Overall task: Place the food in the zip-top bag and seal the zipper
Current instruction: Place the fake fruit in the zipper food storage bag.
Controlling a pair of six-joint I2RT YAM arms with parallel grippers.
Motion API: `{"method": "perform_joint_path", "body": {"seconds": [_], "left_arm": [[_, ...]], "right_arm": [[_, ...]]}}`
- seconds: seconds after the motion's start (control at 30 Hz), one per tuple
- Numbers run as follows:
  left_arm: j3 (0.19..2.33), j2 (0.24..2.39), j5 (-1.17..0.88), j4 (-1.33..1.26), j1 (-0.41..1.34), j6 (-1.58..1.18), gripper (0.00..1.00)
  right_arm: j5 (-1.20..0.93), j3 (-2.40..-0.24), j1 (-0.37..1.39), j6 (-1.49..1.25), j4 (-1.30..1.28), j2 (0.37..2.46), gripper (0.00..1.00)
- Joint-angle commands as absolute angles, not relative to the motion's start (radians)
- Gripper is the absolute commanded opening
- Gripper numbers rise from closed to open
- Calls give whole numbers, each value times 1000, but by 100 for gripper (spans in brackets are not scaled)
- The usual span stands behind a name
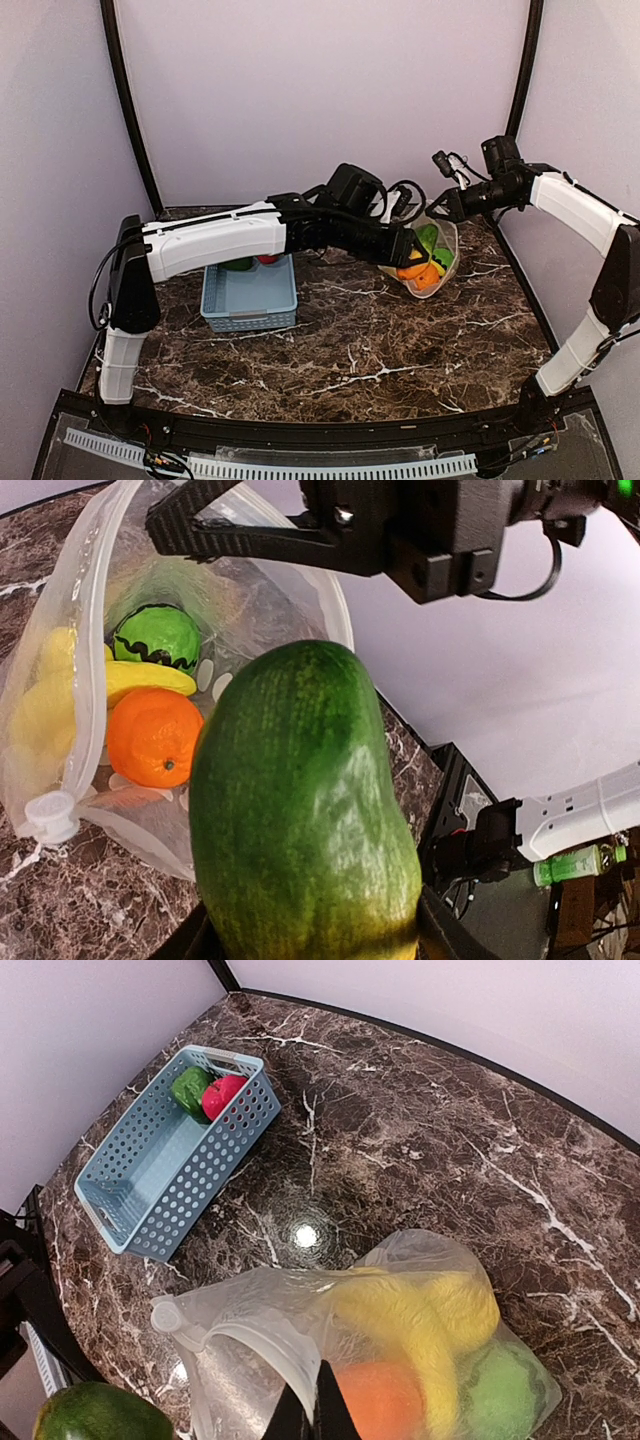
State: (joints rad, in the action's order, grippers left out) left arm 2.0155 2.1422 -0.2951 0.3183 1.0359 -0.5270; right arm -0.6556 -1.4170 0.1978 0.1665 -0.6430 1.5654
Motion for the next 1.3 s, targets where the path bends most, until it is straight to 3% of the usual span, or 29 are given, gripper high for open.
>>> {"method": "perform_joint_path", "body": {"seconds": [0.0, 0.57, 0.87, 0.97, 1.27], "left_arm": [[2059, 2170, -246, 310, 1033, -665, 45], [1986, 2232, -107, 101, 971, -986, 51], [1973, 2255, -66, -25, 964, -1159, 68], [1997, 2267, -77, -22, 961, -1189, 84], [2025, 2234, -119, 30, 973, -1118, 81]], "right_arm": [[-713, -1462, 205, 122, -615, 1544, 0], [-713, -1419, 285, 91, -584, 1492, 0], [-732, -1414, 305, 76, -574, 1501, 0], [-732, -1410, 305, 75, -569, 1508, 0], [-691, -1437, 291, 86, -579, 1529, 0]]}}
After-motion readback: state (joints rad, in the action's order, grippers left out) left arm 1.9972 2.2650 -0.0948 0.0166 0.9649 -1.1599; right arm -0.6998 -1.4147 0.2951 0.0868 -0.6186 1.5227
